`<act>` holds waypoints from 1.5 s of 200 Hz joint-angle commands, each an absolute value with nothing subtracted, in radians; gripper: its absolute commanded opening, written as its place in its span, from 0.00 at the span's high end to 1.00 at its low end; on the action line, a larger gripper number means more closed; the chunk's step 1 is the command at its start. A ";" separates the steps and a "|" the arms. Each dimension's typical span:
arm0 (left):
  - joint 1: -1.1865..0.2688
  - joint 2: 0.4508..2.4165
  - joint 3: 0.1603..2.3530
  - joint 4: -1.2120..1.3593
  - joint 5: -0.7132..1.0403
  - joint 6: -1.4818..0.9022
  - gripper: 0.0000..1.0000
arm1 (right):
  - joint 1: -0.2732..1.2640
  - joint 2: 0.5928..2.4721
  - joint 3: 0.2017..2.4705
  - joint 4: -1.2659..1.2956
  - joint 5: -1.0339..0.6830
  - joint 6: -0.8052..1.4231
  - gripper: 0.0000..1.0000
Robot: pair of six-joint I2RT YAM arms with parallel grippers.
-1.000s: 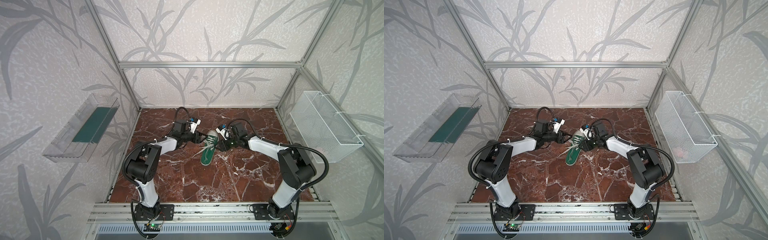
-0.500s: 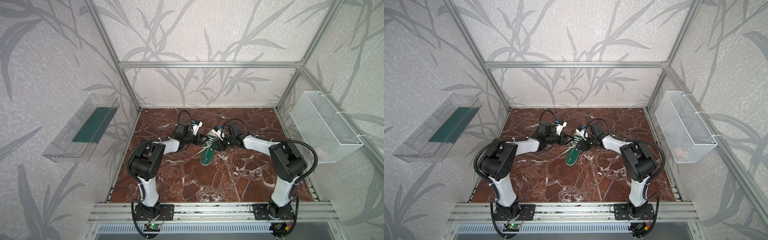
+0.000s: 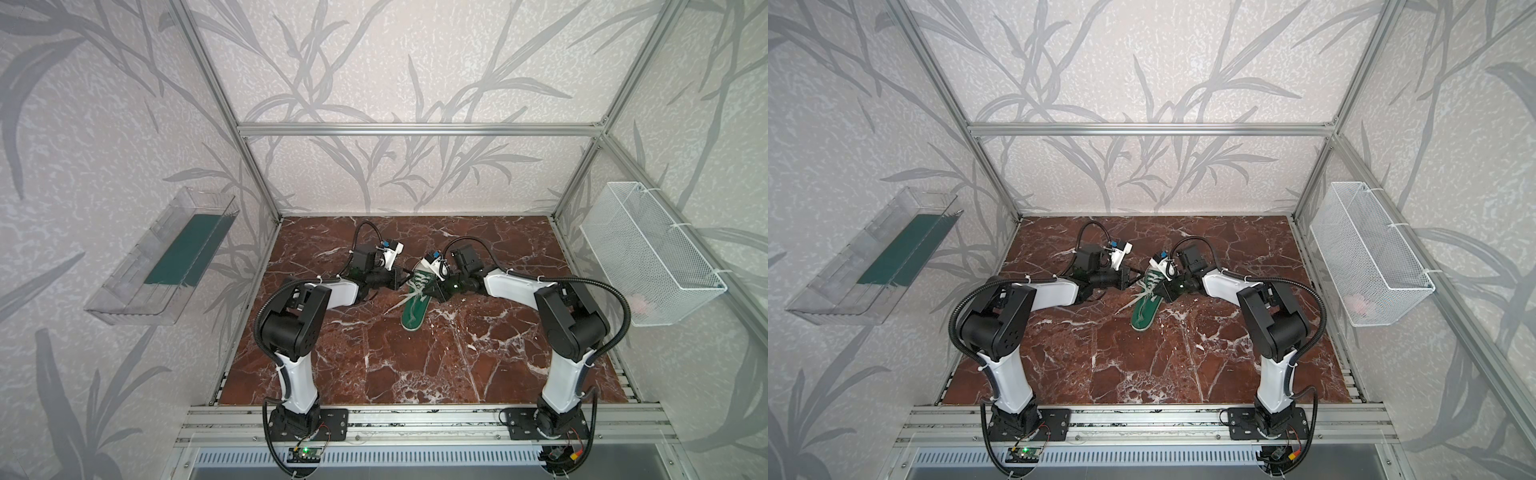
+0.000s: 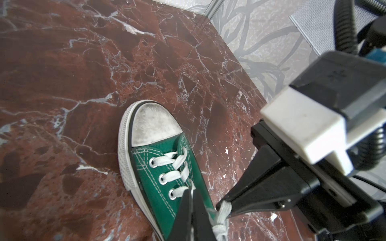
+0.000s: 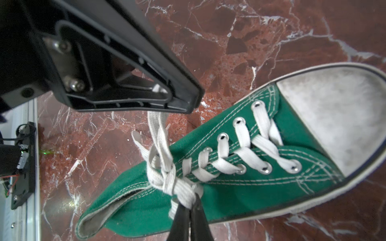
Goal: Tie the shoes
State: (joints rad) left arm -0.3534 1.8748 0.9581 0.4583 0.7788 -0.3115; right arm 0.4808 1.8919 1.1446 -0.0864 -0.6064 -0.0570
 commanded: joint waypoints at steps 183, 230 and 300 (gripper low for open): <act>-0.335 1.807 0.899 0.460 0.646 -0.286 1.00 | 0.480 1.810 1.099 -0.186 -0.499 -0.051 1.00; -0.328 1.793 0.886 0.458 0.618 -0.284 1.00 | 0.469 1.805 1.077 -0.161 -0.503 -0.014 1.00; -0.319 1.777 0.847 0.473 0.574 -0.292 1.00 | 0.452 1.805 1.022 -0.075 -0.477 0.138 1.00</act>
State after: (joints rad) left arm -0.3435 1.8202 0.8680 0.4503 0.6392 -0.2916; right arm 0.4747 1.8351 1.0508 -0.0792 -0.5159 0.0528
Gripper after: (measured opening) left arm 0.047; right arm 0.048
